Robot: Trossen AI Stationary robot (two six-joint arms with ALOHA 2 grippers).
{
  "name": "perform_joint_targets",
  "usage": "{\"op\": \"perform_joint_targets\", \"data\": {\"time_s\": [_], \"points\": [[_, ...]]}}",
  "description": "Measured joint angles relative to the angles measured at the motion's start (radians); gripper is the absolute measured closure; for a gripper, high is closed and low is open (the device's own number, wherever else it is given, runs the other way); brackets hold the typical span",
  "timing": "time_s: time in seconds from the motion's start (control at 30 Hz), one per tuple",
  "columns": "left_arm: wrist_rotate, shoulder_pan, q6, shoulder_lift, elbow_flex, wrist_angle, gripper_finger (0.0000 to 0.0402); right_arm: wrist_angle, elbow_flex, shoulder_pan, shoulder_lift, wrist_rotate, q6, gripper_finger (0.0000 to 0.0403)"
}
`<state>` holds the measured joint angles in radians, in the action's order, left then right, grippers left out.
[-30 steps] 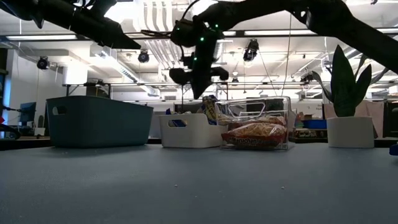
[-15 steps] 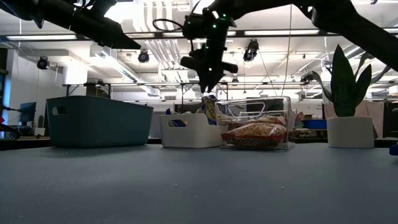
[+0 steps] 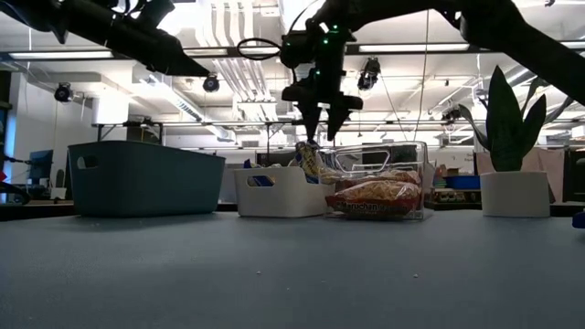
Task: Sort Maruchan noodles
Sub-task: Adjust the blue noodle packs in the white bin
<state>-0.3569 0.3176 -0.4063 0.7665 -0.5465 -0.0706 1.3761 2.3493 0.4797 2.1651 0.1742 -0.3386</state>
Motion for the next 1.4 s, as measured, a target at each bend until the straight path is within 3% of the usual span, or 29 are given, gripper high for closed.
{"op": "perform_joint_targets", "data": {"time_s": [0.17,0.47,0.83,0.93,1.4], "points": [[0.000,0.000,-0.002,0.015,0.000,-0.010,0.0238,-0.038,-0.026,-0.013,0.012,0.014,0.003,0.0132],[0.000,0.000,-0.003,0.025,0.000,-0.012,0.0238,-0.185,-0.155,-0.017,0.023,0.027,0.013,0.0171],[0.000,0.000,-0.003,0.022,0.000,-0.017,0.0238,-0.202,-0.151,-0.017,0.023,0.026,0.045,0.0325],[0.000,0.000,-0.003,0.023,0.000,-0.018,0.0238,-0.200,-0.151,-0.017,0.023,0.028,0.056,0.0350],[0.000,0.000,-0.003,0.023,0.000,-0.023,0.0238,-0.194,-0.151,-0.017,-0.009,0.029,0.145,0.0353]]}}
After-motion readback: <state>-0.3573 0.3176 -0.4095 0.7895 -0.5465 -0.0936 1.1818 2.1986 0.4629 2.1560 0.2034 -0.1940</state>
